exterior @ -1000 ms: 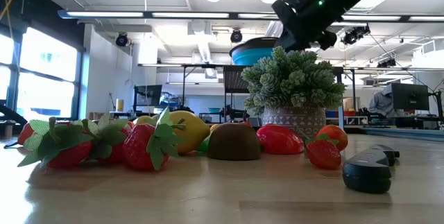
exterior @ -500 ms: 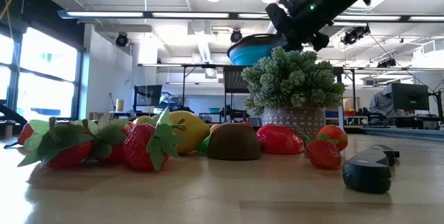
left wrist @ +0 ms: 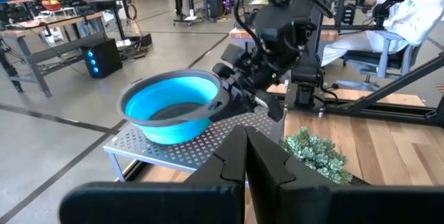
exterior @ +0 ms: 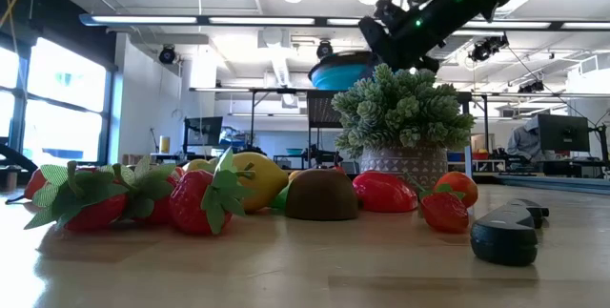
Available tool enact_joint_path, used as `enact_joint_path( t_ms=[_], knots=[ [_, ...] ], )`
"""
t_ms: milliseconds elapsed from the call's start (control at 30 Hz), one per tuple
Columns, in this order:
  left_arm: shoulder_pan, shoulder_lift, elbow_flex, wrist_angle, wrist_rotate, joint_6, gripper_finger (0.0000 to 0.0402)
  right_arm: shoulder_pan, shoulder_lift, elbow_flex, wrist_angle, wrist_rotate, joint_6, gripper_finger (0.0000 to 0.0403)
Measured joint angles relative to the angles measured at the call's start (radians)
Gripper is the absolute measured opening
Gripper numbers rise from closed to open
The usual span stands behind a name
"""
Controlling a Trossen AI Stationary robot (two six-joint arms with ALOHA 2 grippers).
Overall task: Pick & Place Fruit
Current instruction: Put the blue strainer bowl on the shelf, then put the orange pear into the blue strainer bowl
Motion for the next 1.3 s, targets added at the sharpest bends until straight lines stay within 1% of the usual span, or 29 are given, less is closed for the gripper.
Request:
enact_joint_path(
  t_ms=[133,233,400,500,767,867,1000,1133,1300],
  knots=[
    [0.0,0.0,0.0,-0.005,0.0,0.0,0.0,0.0,0.025,0.001,0.016,-0.018,-0.009,0.0002],
    [0.0,0.0,0.0,-0.006,0.0,0.0,0.0,0.008,0.017,0.001,0.017,-0.031,-0.008,0.0002],
    [0.0,0.0,0.0,-0.006,0.0,0.0,0.0,0.031,-0.073,0.002,0.014,-0.045,-0.005,0.0002],
    [0.0,0.0,0.0,-0.006,0.0,0.0,0.0,0.042,-0.13,0.003,-0.029,-0.061,0.013,0.0002],
    [0.0,0.0,0.0,-0.006,-0.001,0.0,0.0,0.052,-0.28,0.003,-0.197,-0.223,0.116,0.0002],
    [0.0,0.0,0.0,-0.006,-0.001,0.0,0.0,0.062,-0.327,0.003,-0.25,-0.251,0.153,0.0002],
    [0.0,0.0,0.0,-0.006,-0.002,0.0,0.0,0.082,-0.38,0.003,-0.274,-0.255,0.225,0.0002],
    [0.0,0.0,0.0,-0.006,-0.002,0.0,0.0,0.112,-0.417,0.003,-0.255,-0.255,0.297,0.0002],
    [0.0,0.0,0.0,-0.006,-0.002,0.0,0.0,0.164,-0.435,0.003,-0.229,-0.251,0.354,0.0002]
  ],
)
